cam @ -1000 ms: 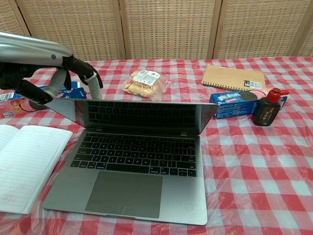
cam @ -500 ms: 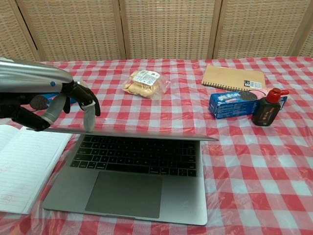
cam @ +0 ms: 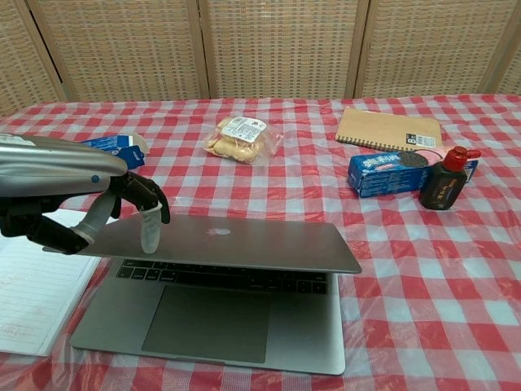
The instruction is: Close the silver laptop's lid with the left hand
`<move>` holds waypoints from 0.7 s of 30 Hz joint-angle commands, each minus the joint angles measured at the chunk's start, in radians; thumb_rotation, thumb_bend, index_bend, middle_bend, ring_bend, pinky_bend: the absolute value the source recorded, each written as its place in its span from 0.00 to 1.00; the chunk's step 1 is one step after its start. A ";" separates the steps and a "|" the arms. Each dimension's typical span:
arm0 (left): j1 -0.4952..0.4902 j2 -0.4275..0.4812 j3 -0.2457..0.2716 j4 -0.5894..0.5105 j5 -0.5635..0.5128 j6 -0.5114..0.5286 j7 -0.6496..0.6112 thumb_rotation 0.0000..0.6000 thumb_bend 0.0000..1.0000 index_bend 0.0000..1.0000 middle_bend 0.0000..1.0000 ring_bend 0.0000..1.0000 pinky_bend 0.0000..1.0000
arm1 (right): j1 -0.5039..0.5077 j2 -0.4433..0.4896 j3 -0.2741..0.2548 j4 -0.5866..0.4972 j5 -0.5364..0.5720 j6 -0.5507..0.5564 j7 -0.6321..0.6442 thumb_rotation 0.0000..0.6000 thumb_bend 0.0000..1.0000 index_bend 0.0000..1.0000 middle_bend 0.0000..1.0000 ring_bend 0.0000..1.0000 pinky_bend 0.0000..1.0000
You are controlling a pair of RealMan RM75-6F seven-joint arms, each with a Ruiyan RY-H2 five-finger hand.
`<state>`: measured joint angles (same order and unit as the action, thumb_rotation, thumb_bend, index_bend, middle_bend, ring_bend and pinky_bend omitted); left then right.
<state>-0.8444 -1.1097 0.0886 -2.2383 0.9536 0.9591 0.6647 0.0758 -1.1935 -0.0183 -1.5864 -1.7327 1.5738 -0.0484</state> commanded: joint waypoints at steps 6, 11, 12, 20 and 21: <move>0.004 -0.059 0.022 0.040 -0.011 0.006 0.022 1.00 1.00 0.41 0.23 0.22 0.30 | 0.000 0.003 0.001 -0.001 0.003 -0.001 0.004 1.00 0.61 0.04 0.00 0.00 0.00; 0.005 -0.094 0.033 0.052 -0.022 0.015 0.042 1.00 1.00 0.41 0.23 0.22 0.30 | 0.000 0.005 0.000 -0.001 0.002 -0.001 0.006 1.00 0.61 0.04 0.00 0.00 0.00; 0.004 -0.098 0.035 0.053 -0.026 0.015 0.045 1.00 1.00 0.41 0.23 0.22 0.30 | 0.000 0.005 0.001 -0.001 0.003 -0.001 0.006 1.00 0.61 0.04 0.00 0.00 0.00; 0.000 -0.149 0.056 0.073 -0.053 0.022 0.081 1.00 1.00 0.41 0.23 0.22 0.29 | -0.001 0.008 0.001 -0.004 0.005 -0.001 0.009 1.00 0.61 0.04 0.00 0.00 0.00; -0.002 -0.157 0.060 0.077 -0.060 0.023 0.088 1.00 1.00 0.41 0.23 0.22 0.29 | -0.001 0.009 0.001 -0.004 0.006 -0.002 0.010 1.00 0.61 0.04 0.00 0.00 0.00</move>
<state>-0.8445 -1.2602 0.1442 -2.1659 0.8994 0.9806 0.7469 0.0749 -1.1849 -0.0175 -1.5902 -1.7268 1.5720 -0.0386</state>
